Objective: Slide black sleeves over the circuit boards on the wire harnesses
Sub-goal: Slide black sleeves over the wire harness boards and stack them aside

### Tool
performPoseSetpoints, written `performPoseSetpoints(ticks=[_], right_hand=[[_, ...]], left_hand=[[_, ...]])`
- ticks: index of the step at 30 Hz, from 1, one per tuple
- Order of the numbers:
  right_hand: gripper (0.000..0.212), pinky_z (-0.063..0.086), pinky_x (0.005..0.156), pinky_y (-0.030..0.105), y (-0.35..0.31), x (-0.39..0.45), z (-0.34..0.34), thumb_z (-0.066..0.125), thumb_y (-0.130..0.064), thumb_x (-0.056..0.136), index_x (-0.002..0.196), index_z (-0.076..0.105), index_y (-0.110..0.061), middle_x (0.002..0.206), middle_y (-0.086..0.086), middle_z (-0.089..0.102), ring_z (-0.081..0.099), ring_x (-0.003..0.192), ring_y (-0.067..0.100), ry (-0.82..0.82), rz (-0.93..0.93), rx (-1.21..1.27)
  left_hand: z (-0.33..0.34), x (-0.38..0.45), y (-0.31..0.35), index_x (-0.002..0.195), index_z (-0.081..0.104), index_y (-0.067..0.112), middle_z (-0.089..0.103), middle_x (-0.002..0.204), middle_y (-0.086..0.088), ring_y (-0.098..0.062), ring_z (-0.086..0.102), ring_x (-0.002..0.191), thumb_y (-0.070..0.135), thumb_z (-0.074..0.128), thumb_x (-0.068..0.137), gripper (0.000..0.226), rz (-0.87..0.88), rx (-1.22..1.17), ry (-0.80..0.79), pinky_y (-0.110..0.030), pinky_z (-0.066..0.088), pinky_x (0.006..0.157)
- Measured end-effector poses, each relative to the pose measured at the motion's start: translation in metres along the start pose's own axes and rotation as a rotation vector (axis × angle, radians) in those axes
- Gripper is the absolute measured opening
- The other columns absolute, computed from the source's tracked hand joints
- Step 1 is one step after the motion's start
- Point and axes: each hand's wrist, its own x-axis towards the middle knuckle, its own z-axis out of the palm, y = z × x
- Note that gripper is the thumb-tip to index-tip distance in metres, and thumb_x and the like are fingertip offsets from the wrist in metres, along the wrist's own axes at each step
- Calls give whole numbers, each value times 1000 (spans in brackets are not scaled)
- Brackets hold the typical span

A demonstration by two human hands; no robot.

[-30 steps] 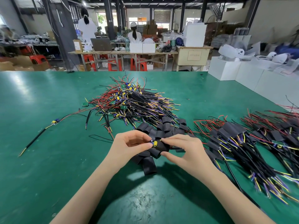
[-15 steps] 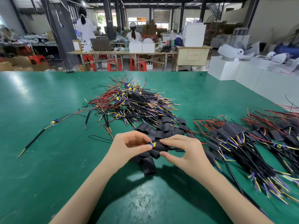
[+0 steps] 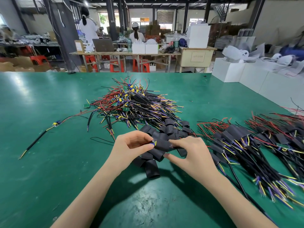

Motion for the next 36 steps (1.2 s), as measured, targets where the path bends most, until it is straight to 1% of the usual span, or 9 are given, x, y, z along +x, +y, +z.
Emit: performPoseSetpoints(ticks=[4, 10, 15, 19, 22, 27, 30, 32, 36], right_hand=[[29, 35, 73, 32, -3, -3, 6, 74, -44, 77, 100, 71, -26, 75, -20, 54, 55, 78, 16, -68, -65, -28], [30, 37, 83, 31, -5, -3, 13, 63, -50, 83, 108, 64, -34, 96, -13, 66, 55, 92, 13, -115, -13, -16], [29, 38, 80, 25, -4, -2, 12, 65, -44, 84, 112, 66, -38, 93, -15, 69, 59, 89, 8, -100, 19, 93], [48, 36, 81, 28, 2, -2, 13, 66, -37, 86, 131, 58, -23, 95, -4, 70, 61, 91, 18, -67, 53, 41], [39, 30, 75, 29, -1, -4, 15, 61, -34, 89, 128, 59, -27, 95, -7, 69, 59, 90, 18, -92, 10, 19], [40, 34, 85, 26, 1, -4, 15, 60, -31, 91, 131, 56, -26, 106, -6, 70, 60, 99, 13, -136, 50, 66], [36, 34, 72, 15, -2, -4, 15, 62, -22, 89, 125, 61, -23, 106, -7, 71, 54, 72, -12, -165, 40, 153], [31, 29, 62, 6, -2, -4, 14, 63, -19, 88, 119, 64, -23, 100, -8, 72, 48, 60, -12, -168, 42, 188], [22, 41, 65, 26, -2, -4, 14, 62, -23, 90, 112, 65, -26, 97, -11, 72, 54, 65, 3, -190, 44, 220]], left_hand=[[4, -2, -2, 82, 71, 9, 74, 84, -6, -12, 69, 79, -5, 77, 74, 17, -25, 2, -12, -20, 54, 77], [10, -3, -5, 82, 72, 9, 73, 84, -7, -13, 68, 77, -4, 79, 73, 17, -30, -4, -10, -23, 55, 75], [15, -4, -4, 84, 70, 3, 74, 86, -8, -14, 69, 79, -8, 77, 73, 17, -8, -36, 38, -21, 54, 78], [16, -3, -4, 88, 69, 0, 74, 88, -5, -14, 69, 81, -7, 77, 72, 19, 4, -66, 67, -20, 53, 78], [18, -3, -7, 94, 71, 1, 75, 93, -7, -13, 69, 85, 2, 79, 70, 25, -62, -158, 76, -18, 53, 75], [12, 0, -12, 88, 77, 13, 73, 92, -8, -15, 65, 82, 8, 77, 70, 19, -204, -372, -34, -20, 54, 75], [12, -1, -15, 87, 75, 16, 72, 90, -6, -15, 66, 82, 3, 76, 72, 20, -206, -392, -81, -21, 54, 74], [13, -2, -15, 88, 75, 17, 72, 90, -4, -14, 66, 82, 4, 72, 74, 19, -204, -406, -101, -21, 54, 75], [14, -4, -13, 91, 74, 20, 71, 93, -1, -11, 66, 85, 4, 70, 77, 22, -173, -364, -147, -21, 53, 75]])
